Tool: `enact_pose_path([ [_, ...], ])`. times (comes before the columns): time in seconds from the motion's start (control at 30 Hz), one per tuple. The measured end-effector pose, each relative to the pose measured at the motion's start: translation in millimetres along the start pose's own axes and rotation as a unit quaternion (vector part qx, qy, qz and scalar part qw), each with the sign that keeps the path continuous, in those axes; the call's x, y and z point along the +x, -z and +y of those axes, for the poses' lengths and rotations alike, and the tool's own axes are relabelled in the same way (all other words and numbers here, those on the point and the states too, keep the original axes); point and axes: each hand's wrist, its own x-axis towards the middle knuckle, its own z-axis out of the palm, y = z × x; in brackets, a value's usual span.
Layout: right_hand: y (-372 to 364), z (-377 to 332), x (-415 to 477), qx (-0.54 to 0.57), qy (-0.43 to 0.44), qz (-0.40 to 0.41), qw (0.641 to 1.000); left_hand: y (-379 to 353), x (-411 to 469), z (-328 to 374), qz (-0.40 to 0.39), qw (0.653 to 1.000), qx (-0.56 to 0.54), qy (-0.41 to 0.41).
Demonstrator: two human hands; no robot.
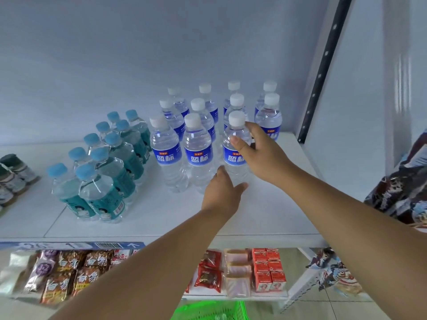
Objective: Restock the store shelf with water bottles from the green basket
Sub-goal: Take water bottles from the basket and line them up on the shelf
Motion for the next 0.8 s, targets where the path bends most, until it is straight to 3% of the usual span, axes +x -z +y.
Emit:
enact_pose_path([
  [0.2,0,4,-9,0.024,-0.001,0.042,0.999,3,-14,-9,-0.036,0.997,0.071,0.014],
  [0.4,-13,18,-36,-0.021,-0.052,0.117,0.991,22,-45,-34,-0.035,0.984,0.153,-0.079],
  [0.8,-76,-1,-161,-0.111,-0.090,0.056,0.988,79,-127,-122,-0.067,0.976,0.159,-0.134],
])
